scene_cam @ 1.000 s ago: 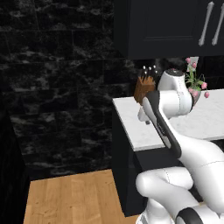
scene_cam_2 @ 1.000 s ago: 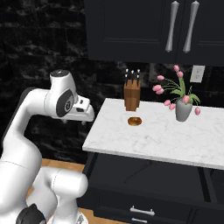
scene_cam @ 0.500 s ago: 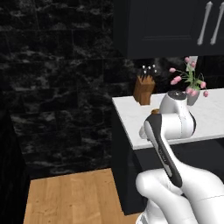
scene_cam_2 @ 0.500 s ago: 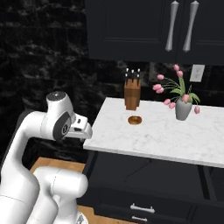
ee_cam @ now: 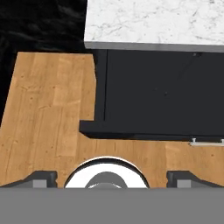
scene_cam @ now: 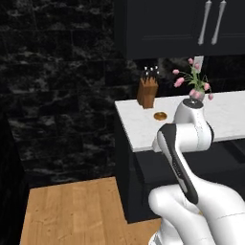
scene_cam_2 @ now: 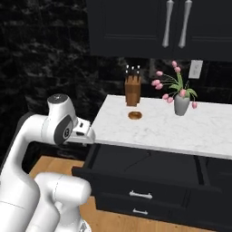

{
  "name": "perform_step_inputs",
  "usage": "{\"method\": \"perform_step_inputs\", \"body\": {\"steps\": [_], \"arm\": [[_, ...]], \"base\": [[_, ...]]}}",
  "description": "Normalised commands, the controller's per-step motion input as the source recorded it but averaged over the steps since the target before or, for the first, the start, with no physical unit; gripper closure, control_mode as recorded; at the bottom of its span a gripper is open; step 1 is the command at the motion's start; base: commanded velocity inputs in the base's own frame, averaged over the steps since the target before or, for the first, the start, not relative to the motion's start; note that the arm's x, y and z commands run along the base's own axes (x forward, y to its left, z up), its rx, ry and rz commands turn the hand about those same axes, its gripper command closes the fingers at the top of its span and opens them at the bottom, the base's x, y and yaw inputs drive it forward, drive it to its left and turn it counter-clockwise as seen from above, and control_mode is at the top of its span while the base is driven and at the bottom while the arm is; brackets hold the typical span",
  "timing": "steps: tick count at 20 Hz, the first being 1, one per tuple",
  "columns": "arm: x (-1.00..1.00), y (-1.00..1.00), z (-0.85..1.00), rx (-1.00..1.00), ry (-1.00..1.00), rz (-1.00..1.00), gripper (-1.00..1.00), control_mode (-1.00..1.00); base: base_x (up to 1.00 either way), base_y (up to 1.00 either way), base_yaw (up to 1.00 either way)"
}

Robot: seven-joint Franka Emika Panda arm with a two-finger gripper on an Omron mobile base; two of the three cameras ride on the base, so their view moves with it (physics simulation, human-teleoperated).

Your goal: Pick the ladle from the drawer and place it on the counter.

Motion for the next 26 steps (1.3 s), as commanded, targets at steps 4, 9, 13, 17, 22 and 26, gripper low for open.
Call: {"method": "perform_step_inputs", "body": {"steps": [4, 9, 13, 17, 22, 26], "arm": [[0.0, 0.0, 0.0, 0.0, 0.0, 0.0, -1.0, 1.0], [0.0, 0.0, 0.0, 0.0, 0.0, 0.0, -1.0, 1.0], [0.0, 0.0, 0.0, 0.0, 0.0, 0.0, -1.0, 1.0], [0.09, -0.01, -0.01, 0.0, 0.0, 0.0, -1.0, -1.0], [0.56, -0.22, -0.43, 0.0, 0.02, 0.0, -1.0, -1.0], [0.8, -0.35, -0.55, 0.01, 0.1, 0.0, -1.0, -1.0]], "base": [[-0.34, -0.65, -0.04], [-0.46, -0.49, -0.05], [-0.28, -0.03, -0.01], [0.0, 0.0, 0.0], [0.0, 0.0, 0.0], [0.0, 0.0, 0.0]]}}
